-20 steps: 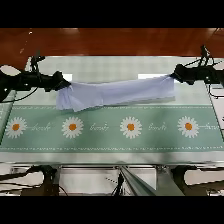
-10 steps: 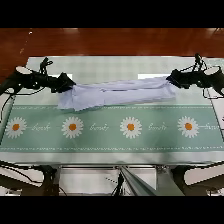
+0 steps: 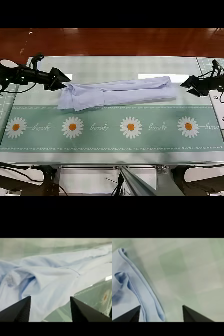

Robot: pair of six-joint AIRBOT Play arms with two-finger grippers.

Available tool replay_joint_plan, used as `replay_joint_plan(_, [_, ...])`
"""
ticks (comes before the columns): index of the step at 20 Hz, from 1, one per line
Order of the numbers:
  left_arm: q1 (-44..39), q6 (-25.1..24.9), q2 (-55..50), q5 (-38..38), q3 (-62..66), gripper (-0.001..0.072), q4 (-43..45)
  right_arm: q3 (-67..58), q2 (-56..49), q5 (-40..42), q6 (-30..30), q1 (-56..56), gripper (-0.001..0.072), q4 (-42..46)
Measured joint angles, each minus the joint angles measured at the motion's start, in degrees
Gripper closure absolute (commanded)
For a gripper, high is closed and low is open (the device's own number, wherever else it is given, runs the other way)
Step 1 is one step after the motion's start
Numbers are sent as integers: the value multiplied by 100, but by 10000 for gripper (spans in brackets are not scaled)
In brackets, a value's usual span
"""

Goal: Fold the shirts.

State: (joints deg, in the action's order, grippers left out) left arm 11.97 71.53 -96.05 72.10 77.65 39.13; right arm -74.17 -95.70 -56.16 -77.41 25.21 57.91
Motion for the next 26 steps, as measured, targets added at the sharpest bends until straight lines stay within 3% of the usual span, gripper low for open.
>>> replay_joint_plan(7, [-348, -177, 302, 142, 39, 122, -367, -4, -669, -4, 201, -487, 141, -1609])
replay_joint_plan(10, [-439, -221, 339, 153, 39, 126, -498, 7, -789, 372, 254, -885, 620, -1770])
replay_joint_plan(11, [-455, -232, 343, 157, 39, 199, -533, 4, -793, 431, 289, -973, 685, -1801])
replay_joint_plan(15, [-487, -214, 380, 164, 39, 622, -584, -11, -490, 501, 581, -1126, 686, -1965])
replay_joint_plan(16, [-501, -212, 407, 164, 39, 682, -592, -11, -328, 481, 636, -1137, 686, -1923])
replay_joint_plan(21, [-855, -280, 601, 122, 39, 684, -616, -11, 660, 35, 715, -1174, 686, -1364])
replay_joint_plan(26, [-1908, -271, 688, -448, -4, 684, -625, -11, 1679, -437, 549, -1185, 686, -1119])
